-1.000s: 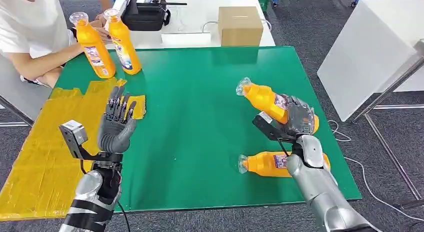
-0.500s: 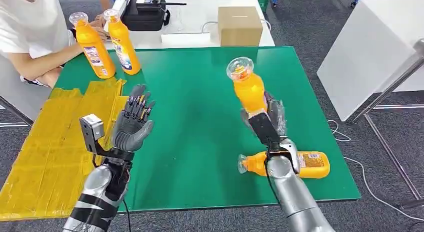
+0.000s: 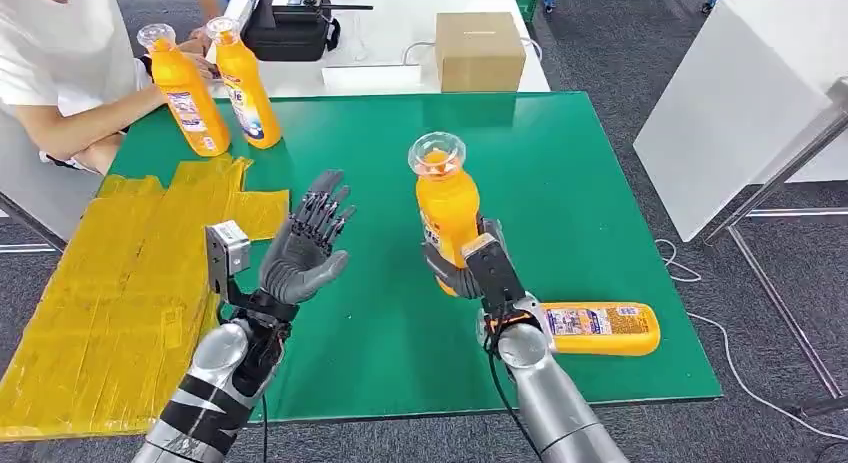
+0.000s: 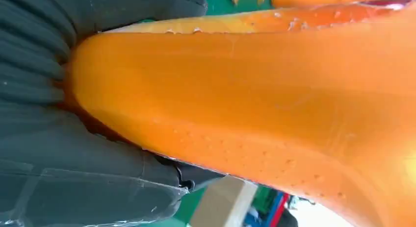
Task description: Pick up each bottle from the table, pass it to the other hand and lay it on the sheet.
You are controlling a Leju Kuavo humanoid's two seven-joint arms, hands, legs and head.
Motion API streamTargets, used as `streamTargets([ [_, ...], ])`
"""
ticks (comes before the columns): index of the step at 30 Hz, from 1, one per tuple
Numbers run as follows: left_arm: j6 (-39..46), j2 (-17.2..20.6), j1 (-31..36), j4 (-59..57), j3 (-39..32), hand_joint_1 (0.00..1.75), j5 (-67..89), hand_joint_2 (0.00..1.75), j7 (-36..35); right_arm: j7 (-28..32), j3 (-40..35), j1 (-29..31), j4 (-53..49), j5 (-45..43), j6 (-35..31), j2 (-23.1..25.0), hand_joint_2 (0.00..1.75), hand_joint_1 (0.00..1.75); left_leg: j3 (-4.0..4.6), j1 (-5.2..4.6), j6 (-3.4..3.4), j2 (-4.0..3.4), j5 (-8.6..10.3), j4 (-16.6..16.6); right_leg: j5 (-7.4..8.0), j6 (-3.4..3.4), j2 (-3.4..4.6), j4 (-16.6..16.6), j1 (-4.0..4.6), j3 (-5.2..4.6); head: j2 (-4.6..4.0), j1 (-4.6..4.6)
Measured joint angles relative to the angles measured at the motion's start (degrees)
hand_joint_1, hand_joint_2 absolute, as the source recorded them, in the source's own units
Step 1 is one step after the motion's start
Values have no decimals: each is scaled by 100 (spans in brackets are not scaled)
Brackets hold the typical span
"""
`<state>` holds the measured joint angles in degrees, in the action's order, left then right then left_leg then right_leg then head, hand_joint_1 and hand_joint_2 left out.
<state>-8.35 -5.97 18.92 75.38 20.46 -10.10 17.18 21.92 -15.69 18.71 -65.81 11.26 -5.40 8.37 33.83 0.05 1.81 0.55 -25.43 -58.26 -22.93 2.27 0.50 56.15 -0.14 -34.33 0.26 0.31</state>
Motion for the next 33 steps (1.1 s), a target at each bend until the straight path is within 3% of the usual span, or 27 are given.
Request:
streamTargets([
  [33, 599, -2, 69, -96, 496, 0, 542, 175, 175, -199, -1331, 483, 872, 804, -15, 310, 175, 173, 0, 0, 0, 0, 0, 0, 0, 0, 0, 1, 0, -1, 0, 2],
])
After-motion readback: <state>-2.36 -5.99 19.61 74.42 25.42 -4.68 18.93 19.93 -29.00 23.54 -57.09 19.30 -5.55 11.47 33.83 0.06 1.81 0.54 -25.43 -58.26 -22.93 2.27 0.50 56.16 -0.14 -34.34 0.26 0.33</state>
